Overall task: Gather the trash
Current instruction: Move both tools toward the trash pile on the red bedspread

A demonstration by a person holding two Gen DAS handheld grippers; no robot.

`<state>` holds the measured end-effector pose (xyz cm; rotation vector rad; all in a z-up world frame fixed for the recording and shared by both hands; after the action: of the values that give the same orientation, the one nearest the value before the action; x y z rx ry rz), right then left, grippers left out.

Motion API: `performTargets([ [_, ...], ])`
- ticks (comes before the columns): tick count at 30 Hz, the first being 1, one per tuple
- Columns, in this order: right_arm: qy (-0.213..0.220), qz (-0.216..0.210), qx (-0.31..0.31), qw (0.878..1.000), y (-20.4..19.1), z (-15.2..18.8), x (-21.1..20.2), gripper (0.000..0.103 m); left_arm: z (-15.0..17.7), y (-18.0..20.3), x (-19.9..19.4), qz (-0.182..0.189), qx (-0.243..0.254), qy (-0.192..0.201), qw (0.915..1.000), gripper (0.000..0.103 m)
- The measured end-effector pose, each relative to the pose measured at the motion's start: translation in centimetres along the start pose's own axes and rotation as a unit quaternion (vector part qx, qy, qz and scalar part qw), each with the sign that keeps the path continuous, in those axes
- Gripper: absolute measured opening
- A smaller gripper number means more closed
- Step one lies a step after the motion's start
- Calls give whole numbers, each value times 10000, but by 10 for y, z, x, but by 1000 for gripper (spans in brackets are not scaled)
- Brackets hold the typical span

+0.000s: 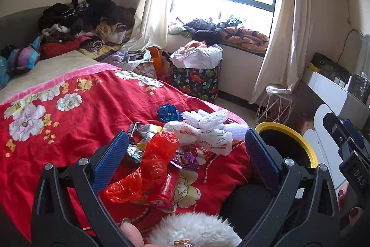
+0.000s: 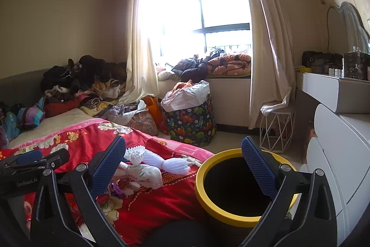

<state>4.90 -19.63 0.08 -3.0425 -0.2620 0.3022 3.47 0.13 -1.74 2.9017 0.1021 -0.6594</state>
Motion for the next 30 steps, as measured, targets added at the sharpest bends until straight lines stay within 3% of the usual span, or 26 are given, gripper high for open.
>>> performTargets([
  [30, 33, 32, -56, 10000, -4, 0, 0, 97, 1, 5, 0, 4, 28, 10, 10000, 92],
])
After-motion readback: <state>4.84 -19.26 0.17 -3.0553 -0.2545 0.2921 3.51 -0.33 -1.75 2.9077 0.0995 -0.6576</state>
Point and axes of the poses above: each gripper's, at about its wrist camera, not at the fingertips, and x roughly the way its jaws point, y to its right, z to its underside, the point moved 4 cm from there along x, roughly the way its jaws point, and after that the axes turned 2 degrees about -z, right-handed, at the moved point
